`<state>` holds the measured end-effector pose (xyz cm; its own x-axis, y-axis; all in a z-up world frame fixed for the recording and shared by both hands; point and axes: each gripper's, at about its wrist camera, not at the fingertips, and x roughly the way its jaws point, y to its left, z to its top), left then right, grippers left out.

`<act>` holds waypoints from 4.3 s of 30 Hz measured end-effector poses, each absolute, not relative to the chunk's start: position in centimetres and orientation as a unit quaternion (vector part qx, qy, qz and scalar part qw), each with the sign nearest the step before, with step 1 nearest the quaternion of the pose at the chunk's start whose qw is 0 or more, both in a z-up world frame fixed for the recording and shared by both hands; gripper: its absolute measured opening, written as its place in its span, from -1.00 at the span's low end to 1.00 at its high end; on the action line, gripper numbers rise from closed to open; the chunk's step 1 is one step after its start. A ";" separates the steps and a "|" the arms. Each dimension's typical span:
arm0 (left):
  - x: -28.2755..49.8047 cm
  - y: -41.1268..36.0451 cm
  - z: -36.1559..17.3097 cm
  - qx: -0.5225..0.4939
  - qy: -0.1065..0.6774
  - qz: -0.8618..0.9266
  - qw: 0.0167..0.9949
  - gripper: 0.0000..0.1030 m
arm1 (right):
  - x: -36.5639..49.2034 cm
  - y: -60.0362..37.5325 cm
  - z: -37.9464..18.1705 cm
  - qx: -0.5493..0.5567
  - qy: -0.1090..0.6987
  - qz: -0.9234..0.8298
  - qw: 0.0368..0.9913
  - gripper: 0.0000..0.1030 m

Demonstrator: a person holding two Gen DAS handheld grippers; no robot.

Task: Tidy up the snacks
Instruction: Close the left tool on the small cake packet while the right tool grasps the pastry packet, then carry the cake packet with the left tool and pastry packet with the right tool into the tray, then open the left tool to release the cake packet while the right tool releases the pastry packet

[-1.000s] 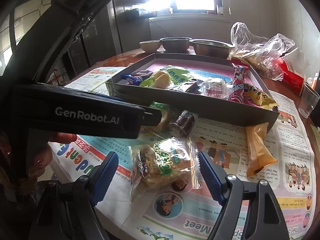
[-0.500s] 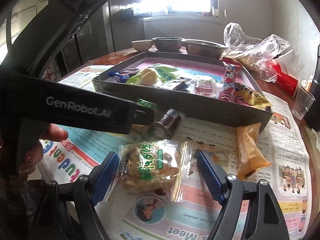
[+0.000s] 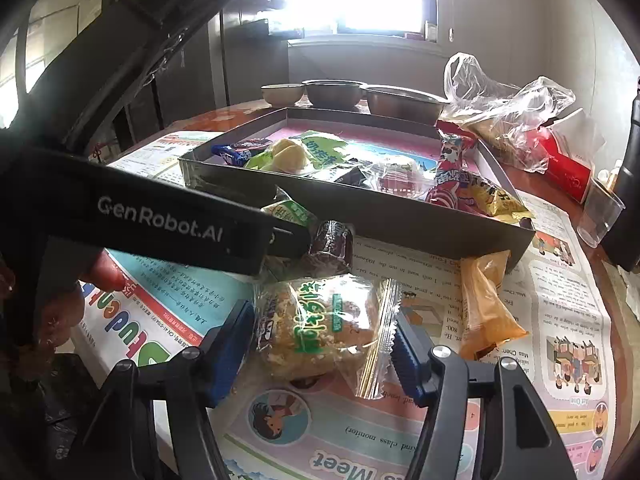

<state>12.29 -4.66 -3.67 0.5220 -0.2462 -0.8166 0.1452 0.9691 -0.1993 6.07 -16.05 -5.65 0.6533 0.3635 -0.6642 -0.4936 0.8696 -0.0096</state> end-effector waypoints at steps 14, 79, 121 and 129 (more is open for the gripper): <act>12.0 -5.3 -3.6 -0.073 0.472 -0.143 0.867 -0.46 | 6.3 -16.5 -5.6 -0.080 0.343 0.234 0.906 0.12; 15.5 1.2 -0.1 -0.124 0.405 -0.094 0.901 -0.51 | 13.4 -20.0 1.9 0.016 0.271 0.175 0.946 0.10; 16.6 0.9 -1.4 -0.134 0.416 -0.106 0.893 -0.50 | 17.0 -17.8 -0.1 0.008 0.307 0.155 0.939 0.30; 16.4 0.9 -1.0 -0.134 0.414 -0.104 0.895 -0.35 | 16.7 -18.4 0.1 0.007 0.304 0.148 0.941 0.32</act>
